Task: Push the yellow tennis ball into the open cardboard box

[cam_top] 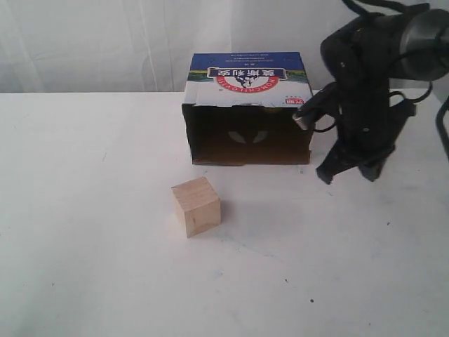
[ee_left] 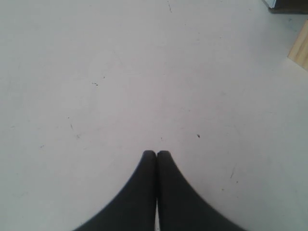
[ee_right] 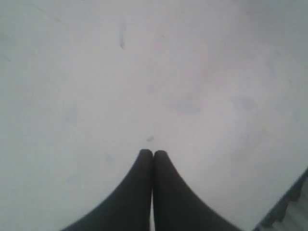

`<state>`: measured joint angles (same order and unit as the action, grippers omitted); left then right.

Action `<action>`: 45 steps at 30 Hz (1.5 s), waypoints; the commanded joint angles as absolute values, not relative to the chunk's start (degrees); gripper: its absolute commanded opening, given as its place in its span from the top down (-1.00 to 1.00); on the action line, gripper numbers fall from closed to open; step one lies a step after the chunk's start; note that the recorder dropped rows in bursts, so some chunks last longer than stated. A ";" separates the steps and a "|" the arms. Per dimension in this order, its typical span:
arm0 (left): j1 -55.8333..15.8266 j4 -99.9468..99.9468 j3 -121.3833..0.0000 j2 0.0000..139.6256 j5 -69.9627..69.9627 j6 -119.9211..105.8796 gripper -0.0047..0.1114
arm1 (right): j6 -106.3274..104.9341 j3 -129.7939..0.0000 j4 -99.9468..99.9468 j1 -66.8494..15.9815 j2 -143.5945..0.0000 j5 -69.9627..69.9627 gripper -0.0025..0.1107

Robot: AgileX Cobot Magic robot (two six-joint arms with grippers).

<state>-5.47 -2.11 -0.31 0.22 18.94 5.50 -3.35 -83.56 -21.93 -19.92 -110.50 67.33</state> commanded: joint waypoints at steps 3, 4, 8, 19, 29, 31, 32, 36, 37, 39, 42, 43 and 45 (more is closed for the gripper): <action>-5.97 -2.26 0.00 0.00 21.06 5.52 0.92 | -1.85 -82.60 -25.68 -10.54 -108.62 69.96 0.96; -5.97 -2.26 0.00 0.00 21.06 5.52 0.92 | 0.00 -82.60 -25.68 -8.81 -108.62 69.96 0.96; -5.97 -2.26 0.00 0.00 21.06 5.52 0.92 | 16.38 -82.60 -25.45 -2.75 -108.62 63.40 0.96; -5.97 -2.26 0.00 0.00 21.06 5.52 0.92 | 44.18 -82.60 -20.46 4.74 -103.16 56.82 0.96; -5.97 -2.26 0.00 0.00 21.06 5.52 0.92 | 47.85 -82.60 -23.48 7.03 -82.39 30.10 0.96; -5.97 -2.26 0.00 0.00 21.06 5.52 0.92 | 47.85 -82.60 -27.70 7.03 -78.54 23.93 0.96; -5.97 -2.26 0.00 0.00 21.06 5.52 0.92 | 47.85 -82.60 -30.80 7.03 -76.17 21.01 0.96; -5.97 -2.26 0.00 0.00 21.06 5.52 0.92 | 47.85 -82.60 -37.82 7.03 -68.46 20.19 0.96; -5.97 -2.26 0.00 0.00 21.06 5.52 0.92 | 47.85 -82.60 -38.47 7.03 -66.70 21.46 0.96; -5.97 -2.26 0.00 0.00 21.06 5.52 0.92 | 47.85 -82.60 -40.53 7.03 -61.99 23.89 0.96; -5.97 -2.26 0.00 0.00 21.06 5.52 0.92 | 47.85 -82.60 -42.46 7.03 -55.95 24.41 0.96; -5.97 -2.26 0.00 0.00 21.06 5.52 0.92 | 47.85 -82.60 -42.46 7.03 -54.12 23.95 0.96; -5.97 -2.26 0.00 0.00 21.06 5.52 0.92 | 47.85 -82.60 -42.14 7.03 -51.47 23.20 0.96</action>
<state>-5.47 -2.11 -0.31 0.22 18.94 5.50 47.55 -82.77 -41.28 6.70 -55.46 23.80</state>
